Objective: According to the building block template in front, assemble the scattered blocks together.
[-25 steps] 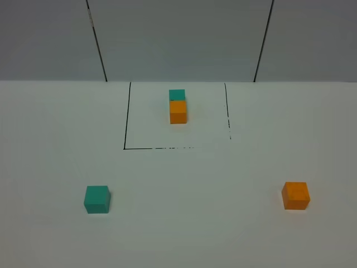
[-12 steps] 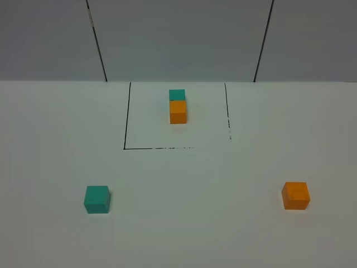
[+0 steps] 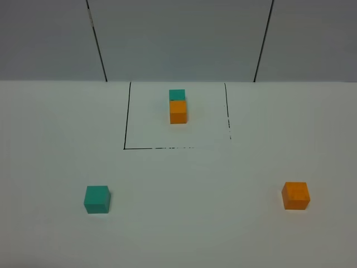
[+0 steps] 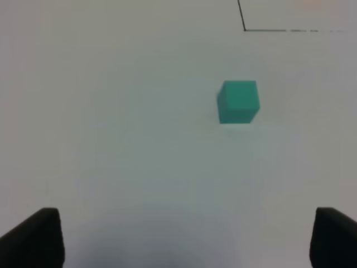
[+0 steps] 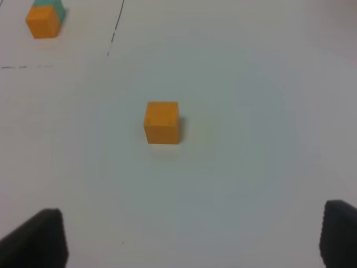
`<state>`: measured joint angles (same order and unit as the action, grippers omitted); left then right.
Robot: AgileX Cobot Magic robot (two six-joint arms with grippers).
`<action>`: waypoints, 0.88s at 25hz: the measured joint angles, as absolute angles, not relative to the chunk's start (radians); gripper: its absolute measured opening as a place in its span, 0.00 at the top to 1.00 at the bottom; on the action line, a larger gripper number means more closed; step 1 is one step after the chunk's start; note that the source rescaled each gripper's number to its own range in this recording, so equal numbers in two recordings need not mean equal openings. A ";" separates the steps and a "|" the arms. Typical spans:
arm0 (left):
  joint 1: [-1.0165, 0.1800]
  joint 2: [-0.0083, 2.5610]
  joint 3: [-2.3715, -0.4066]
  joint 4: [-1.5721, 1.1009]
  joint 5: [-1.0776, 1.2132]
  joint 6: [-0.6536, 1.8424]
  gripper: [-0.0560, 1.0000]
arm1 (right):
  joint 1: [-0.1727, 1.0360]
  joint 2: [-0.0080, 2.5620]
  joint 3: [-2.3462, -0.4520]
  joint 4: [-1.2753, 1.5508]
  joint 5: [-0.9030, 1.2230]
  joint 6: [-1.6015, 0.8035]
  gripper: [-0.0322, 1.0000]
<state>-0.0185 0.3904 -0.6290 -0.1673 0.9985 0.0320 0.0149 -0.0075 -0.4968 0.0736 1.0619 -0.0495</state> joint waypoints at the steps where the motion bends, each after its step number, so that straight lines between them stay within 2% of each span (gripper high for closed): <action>1: -0.018 0.443 -0.649 -0.201 0.999 0.036 0.00 | 0.015 -0.007 -0.497 0.074 1.062 -0.050 0.19; 10: -0.018 0.963 -0.806 -0.330 1.000 0.178 0.00 | 0.015 -0.007 -0.497 0.074 1.062 -0.050 0.19; 16: -0.028 1.179 -0.877 -0.322 1.000 0.169 0.00 | 0.015 -0.007 -0.497 0.074 1.062 -0.050 0.19; 22: -0.173 1.327 -0.965 -0.158 0.992 0.006 0.02 | 0.015 -0.007 -0.497 0.073 1.062 -0.050 0.19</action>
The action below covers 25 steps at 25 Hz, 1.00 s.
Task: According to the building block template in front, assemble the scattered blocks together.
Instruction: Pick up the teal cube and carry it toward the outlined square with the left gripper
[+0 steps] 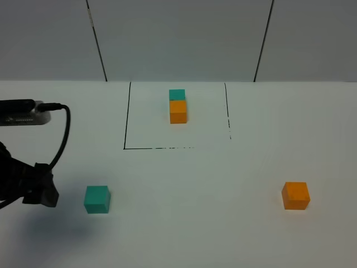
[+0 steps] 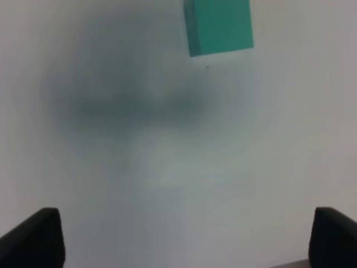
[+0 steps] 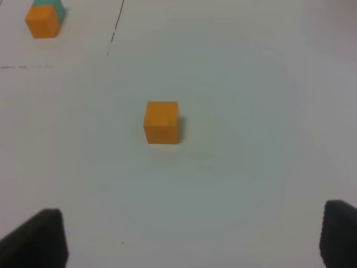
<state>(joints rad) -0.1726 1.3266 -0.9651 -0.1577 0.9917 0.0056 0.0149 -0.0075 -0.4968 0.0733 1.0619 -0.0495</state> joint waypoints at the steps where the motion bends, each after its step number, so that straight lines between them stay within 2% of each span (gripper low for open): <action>1: -0.196 1.351 -0.977 -0.120 0.990 -0.031 0.02 | 0.015 -0.007 -0.497 0.073 1.062 -0.050 0.19; 4: -0.259 1.419 -0.991 -0.048 0.981 -0.126 0.02 | 0.015 -0.007 -0.497 0.073 1.062 -0.050 0.19; 11: -0.353 1.531 -0.997 -0.058 0.867 -0.166 0.03 | 0.015 -0.007 -0.497 0.073 1.062 -0.050 0.19; 25: -0.360 1.609 -0.997 -0.070 0.745 -0.300 0.05 | 0.015 -0.007 -0.497 0.073 1.062 -0.050 0.19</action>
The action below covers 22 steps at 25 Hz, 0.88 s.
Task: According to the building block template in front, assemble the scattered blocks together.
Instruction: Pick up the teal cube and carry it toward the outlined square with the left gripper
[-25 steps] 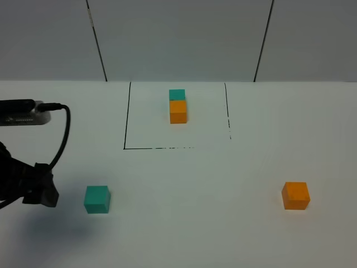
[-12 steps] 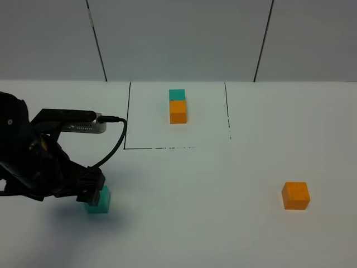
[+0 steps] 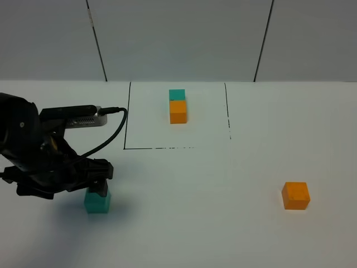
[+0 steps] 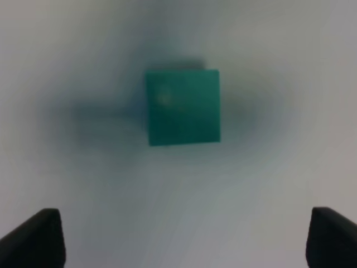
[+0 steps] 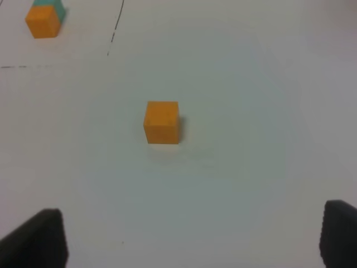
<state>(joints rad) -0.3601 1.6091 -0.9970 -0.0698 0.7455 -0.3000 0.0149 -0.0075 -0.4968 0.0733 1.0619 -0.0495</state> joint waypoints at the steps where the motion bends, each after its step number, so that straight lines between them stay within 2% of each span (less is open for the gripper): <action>1: -0.360 1.630 -0.997 -0.070 0.741 -0.297 0.05 | 0.015 -0.007 -0.497 0.073 1.062 -0.050 0.19; 22: -0.360 1.915 -1.029 -0.072 0.582 -0.168 0.06 | 0.015 -0.007 -0.497 0.073 1.062 -0.050 0.19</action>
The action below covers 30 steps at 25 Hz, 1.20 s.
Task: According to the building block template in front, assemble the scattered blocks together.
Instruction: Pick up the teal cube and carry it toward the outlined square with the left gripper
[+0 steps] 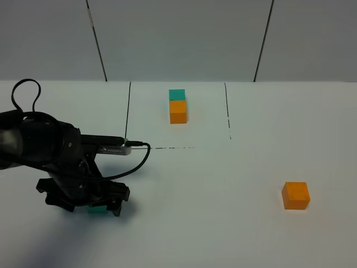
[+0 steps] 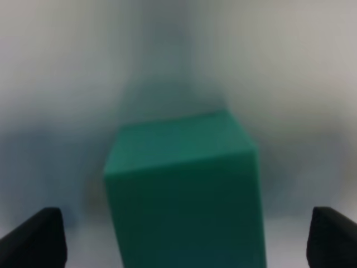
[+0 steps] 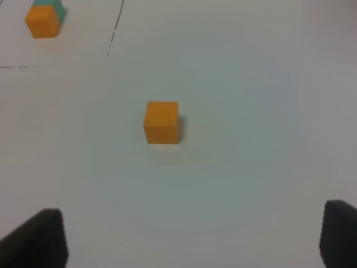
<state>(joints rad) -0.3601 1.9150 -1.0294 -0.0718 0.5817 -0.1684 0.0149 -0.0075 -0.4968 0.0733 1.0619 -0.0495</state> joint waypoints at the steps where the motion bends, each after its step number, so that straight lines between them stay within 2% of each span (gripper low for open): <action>1: -0.360 1.918 -1.033 -0.072 0.579 -0.168 0.06 | 0.015 -0.007 -0.497 0.073 1.062 -0.050 0.19; 19: -0.360 1.962 -1.044 -0.069 0.567 -0.166 0.15 | 0.015 -0.007 -0.497 0.072 1.062 -0.050 0.19; 30: -0.359 1.964 -1.044 -0.055 0.551 -0.167 0.49 | 0.015 -0.007 -0.497 0.072 1.062 -0.050 0.19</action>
